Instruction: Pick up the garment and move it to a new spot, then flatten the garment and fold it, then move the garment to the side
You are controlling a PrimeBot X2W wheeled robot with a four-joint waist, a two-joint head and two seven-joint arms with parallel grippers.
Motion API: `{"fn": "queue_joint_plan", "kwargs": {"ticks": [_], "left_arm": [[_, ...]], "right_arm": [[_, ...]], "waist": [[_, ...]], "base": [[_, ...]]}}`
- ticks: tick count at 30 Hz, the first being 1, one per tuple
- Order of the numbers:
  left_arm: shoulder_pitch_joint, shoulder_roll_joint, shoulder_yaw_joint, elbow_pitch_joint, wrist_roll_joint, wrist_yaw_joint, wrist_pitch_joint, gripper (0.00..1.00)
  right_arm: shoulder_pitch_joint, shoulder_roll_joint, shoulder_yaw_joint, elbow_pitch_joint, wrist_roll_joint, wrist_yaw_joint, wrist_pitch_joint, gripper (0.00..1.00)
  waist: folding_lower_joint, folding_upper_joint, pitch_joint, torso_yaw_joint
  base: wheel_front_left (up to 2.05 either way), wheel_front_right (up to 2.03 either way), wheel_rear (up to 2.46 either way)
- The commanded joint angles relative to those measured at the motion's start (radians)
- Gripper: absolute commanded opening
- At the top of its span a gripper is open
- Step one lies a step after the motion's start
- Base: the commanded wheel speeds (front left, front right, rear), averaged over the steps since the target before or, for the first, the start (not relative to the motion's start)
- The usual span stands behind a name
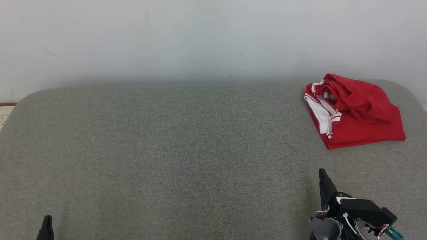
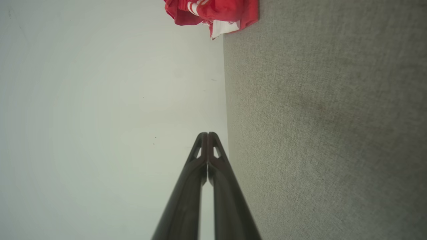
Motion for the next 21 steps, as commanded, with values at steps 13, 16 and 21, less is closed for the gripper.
{"fn": "queue_joint_plan", "kwargs": {"ticks": [13, 16, 21], "left_arm": [[-0.005, 0.003, 0.004, 0.002, -0.010, -0.002, 0.003, 0.00], [-0.005, 0.003, 0.004, 0.002, -0.010, -0.002, 0.003, 0.00], [-0.005, 0.003, 0.004, 0.002, -0.010, -0.002, 0.003, 0.00]], "right_arm": [[-0.004, 0.002, 0.003, 0.001, 0.000, -0.001, 0.003, 0.00], [-0.004, 0.002, 0.003, 0.001, 0.000, -0.001, 0.003, 0.00], [-0.004, 0.002, 0.003, 0.001, 0.000, -0.001, 0.003, 0.00]], "waist": [[0.0000, 0.0000, 0.000, 0.000], [0.0000, 0.0000, 0.000, 0.000], [0.0000, 0.0000, 0.000, 0.000]], "base": [[0.00, 0.00, 0.00], [0.00, 0.00, 0.00], [0.00, 0.00, 0.00]]}}
